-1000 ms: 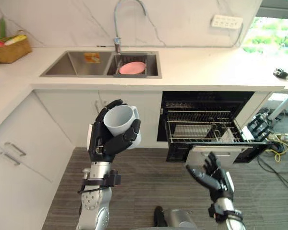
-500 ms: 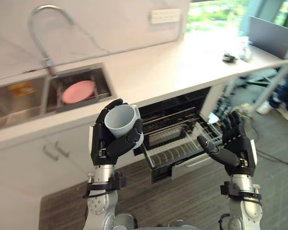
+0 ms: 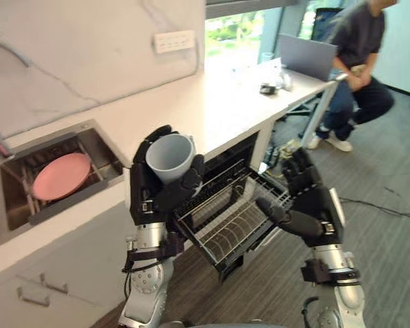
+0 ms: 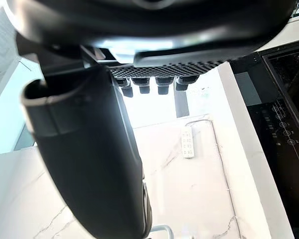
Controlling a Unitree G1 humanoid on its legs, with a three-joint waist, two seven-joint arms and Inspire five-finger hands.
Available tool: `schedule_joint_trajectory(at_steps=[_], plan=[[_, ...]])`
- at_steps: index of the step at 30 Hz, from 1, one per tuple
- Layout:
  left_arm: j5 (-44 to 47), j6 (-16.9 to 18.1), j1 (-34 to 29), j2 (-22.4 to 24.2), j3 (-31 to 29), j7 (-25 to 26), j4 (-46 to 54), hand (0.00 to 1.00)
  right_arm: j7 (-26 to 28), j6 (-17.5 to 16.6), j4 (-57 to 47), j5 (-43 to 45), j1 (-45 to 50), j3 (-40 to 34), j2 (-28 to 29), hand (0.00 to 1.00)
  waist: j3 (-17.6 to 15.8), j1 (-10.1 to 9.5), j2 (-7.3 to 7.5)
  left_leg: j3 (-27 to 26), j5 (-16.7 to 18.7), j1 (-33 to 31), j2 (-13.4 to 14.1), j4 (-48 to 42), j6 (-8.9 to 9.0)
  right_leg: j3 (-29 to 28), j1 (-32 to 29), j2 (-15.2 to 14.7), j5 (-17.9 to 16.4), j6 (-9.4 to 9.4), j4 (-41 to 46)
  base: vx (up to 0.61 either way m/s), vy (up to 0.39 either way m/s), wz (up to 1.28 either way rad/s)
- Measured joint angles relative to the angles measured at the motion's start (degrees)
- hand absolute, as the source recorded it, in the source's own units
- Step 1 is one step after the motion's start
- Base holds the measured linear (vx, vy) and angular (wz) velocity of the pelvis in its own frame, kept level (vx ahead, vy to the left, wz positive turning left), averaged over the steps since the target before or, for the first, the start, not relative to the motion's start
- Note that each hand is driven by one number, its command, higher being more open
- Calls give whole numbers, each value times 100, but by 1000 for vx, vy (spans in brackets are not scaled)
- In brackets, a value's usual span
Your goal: Walk over to the sink, pick up the cup, carry it to the dishwasher, place the cup inside the dishwasher, then close the dishwasher door
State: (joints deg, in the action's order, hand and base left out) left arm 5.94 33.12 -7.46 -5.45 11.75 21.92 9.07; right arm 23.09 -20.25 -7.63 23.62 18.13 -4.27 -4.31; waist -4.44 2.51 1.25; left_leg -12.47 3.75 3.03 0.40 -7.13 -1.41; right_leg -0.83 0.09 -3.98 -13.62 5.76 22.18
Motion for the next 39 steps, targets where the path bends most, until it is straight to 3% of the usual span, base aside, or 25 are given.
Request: schedule_joint_trajectory(at_steps=[1, 2, 3, 7, 12, 18, 23, 30, 39], plan=[[-39, -2, 59, 0, -108, 99, 0, 0, 46, 13, 0, -1, -35, 46, -7, 100, 3, -12, 34, -104, 49, -19, -16, -7, -2, 194, -32, -97, 29, -39, -180, -98, 4, -49], [-39, -36, 113, -10, -236, 223, -4, 0, 73, 34, 4, 0, -118, 115, -59, 100, -3, 18, 29, -144, 59, -67, -18, -24, 30, 300, -2, -98, 138, -288, -420, -59, -3, -26], [-43, -76, 160, 17, -252, 287, -4, 0, 70, 70, 12, 4, -179, 128, -128, 100, -2, 25, -1, -112, 9, -94, -4, -6, 84, 332, 29, -67, 233, -332, -571, -12, -13, -3], [-339, -281, 240, 119, -230, 469, -5, 0, 38, 263, 45, 308, -697, 269, -407, 100, -14, -22, -3, -59, -57, -104, 126, 22, 57, 379, 436, 103, 729, -352, -1452, 6, -5, 4], [-1059, -526, 240, 164, -149, 807, -31, 0, 100, 290, -33, 610, -943, 441, -337, 100, -13, -127, -3, -166, -135, -64, 60, 247, -11, 314, 536, 64, 962, -263, -1847, 11, 50, -8], [-1811, -635, 244, 147, 90, 944, -117, 0, 147, 465, -278, 794, -975, 544, -315, 100, -13, -151, -3, -200, -249, 106, -71, 582, -67, 296, 601, -29, 987, -222, -1943, 19, 37, -2], [-1815, -647, 263, 102, 331, 760, -346, 0, 50, 472, -493, 635, -1098, 882, -319, 100, -12, -143, -5, -217, -403, 238, -109, 896, -67, 290, 602, -29, 989, -219, -1957, 4, 0, -1], [-1632, -645, 263, 73, 452, 673, -386, 0, -48, 745, -495, 562, -1125, 1088, -330, 100, -6, -143, -12, -209, -570, 385, -134, 1202, -65, 299, 615, -15, 990, -219, -1967, 0, 0, 0], [-2468, -643, 261, -12, 619, 705, -386, 0, -56, 867, -497, 781, -1127, 1391, -319, 100, 75, -136, -53, -197, -589, 388, -135, 1202, -59, 313, 615, -14, 997, -220, -1988, 0, 0, 0]])
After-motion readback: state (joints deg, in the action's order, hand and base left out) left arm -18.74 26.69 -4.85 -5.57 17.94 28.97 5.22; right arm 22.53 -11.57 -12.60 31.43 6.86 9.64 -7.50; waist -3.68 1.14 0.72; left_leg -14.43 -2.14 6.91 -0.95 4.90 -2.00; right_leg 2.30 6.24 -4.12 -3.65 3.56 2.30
